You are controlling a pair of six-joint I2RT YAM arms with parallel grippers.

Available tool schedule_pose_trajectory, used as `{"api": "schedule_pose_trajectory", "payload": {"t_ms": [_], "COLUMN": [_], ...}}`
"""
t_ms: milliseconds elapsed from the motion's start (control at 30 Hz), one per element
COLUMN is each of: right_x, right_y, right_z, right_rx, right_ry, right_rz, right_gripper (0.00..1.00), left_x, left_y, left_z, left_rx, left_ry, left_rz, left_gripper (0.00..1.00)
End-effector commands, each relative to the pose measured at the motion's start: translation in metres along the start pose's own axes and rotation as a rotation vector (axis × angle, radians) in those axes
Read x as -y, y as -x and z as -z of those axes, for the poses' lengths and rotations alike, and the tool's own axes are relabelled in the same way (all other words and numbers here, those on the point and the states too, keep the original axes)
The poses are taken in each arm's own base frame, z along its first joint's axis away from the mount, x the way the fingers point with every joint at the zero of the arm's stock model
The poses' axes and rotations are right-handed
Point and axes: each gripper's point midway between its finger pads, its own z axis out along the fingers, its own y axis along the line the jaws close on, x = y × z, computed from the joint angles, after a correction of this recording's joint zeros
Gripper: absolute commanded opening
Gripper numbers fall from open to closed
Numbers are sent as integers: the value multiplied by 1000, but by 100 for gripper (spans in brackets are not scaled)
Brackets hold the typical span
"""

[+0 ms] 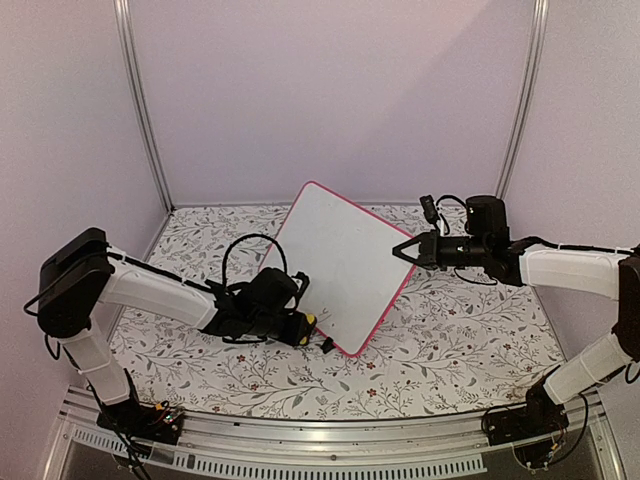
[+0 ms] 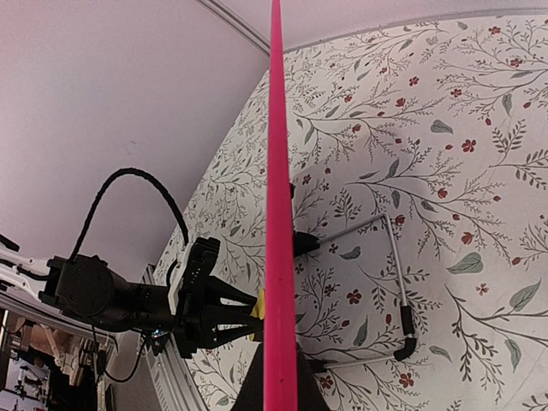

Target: Erase the whiteboard

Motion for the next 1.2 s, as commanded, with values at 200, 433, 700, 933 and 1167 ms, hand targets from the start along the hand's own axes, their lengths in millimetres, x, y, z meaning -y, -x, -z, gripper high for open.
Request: {"api": "schedule_pose_trajectory", "payload": {"t_ms": [200,433,700,933,1167], "right_x": [-24,-26,-25,-25,-27], "right_y": [12,13,13,13,14], "right_z": [-2,-1,-2,-3,-2], "right_rx": [39,43,39,38,39], "right_ry": [97,98,101,103,106], "right_rz": [80,85,84,84,83], "right_gripper": [0,0,0,0,0], "left_x": [33,31,13,-9,-13], "left_y": [34,20,-13,-37,-32], "left_z": [2,-17,-11,-5,-5], "left_rx": [42,-56,-123,-164,-150], "left_ry": [-52,-14,24,84,117], "left_rz": [-106,-118,-92,-87,-92], "left_gripper": [0,0,0,0,0]}}
